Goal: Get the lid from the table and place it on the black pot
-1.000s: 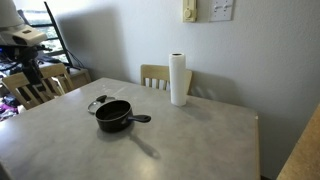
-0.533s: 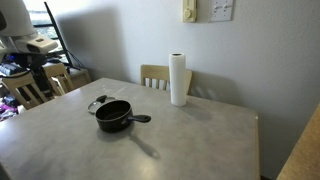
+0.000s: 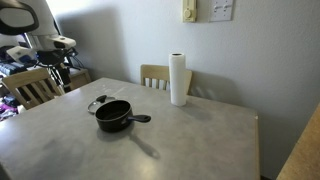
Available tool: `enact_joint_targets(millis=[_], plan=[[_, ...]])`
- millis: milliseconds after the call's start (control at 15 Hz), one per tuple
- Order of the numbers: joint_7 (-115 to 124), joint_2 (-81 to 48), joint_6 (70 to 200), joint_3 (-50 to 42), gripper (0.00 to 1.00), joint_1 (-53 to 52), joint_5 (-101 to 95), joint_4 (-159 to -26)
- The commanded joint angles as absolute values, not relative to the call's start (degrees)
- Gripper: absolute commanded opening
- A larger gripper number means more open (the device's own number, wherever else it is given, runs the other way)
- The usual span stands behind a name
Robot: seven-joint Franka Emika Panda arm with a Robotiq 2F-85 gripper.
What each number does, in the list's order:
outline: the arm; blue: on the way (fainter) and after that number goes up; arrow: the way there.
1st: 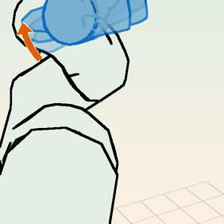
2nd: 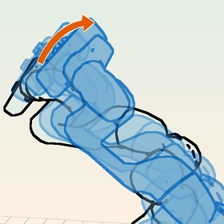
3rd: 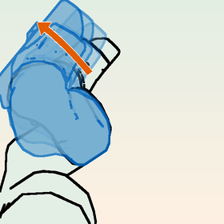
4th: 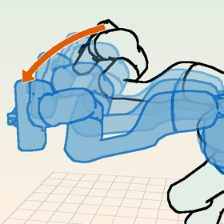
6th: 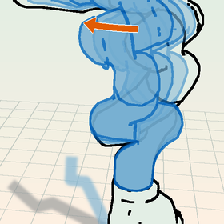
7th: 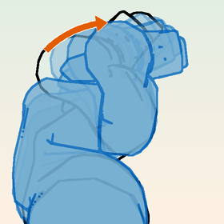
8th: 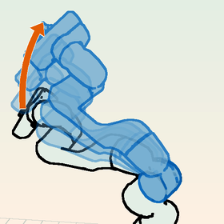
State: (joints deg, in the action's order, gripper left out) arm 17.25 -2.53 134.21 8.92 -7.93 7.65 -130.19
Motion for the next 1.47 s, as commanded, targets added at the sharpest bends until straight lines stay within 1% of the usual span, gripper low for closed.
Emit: enact_joint_targets(millis=[0, 200, 267, 400, 733, 867, 1133, 1400], plan=[[16.42, -11.66, 129.74, 9.15, 1.0, -9.46, 3.16, -121.07], [18.3, -17.19, 129.27, 8.6, 1.0, -11.73, -0.98, -116.2], [17.48, -13.05, 131.41, 8.62, 1.0, -11.14, 1.49, -120.66], [17.71, -14.72, 131.54, 8.57, 1.0, -11.63, 1.25, -119.62], [17.73, -13.92, 131.53, 8.42, 1.0, -11.53, 1.21, -119.68], [19.83, -15.09, 134.06, 7.79, 1.0, -12.05, -0.59, -119.5], [31.69, -18.47, 136.04, 5.31, 1.0, -13.85, -4.29, -116.94], [34.63, -22.99, 139.92, 4.23, 1.0, -14.74, -4.03, -113.99]])
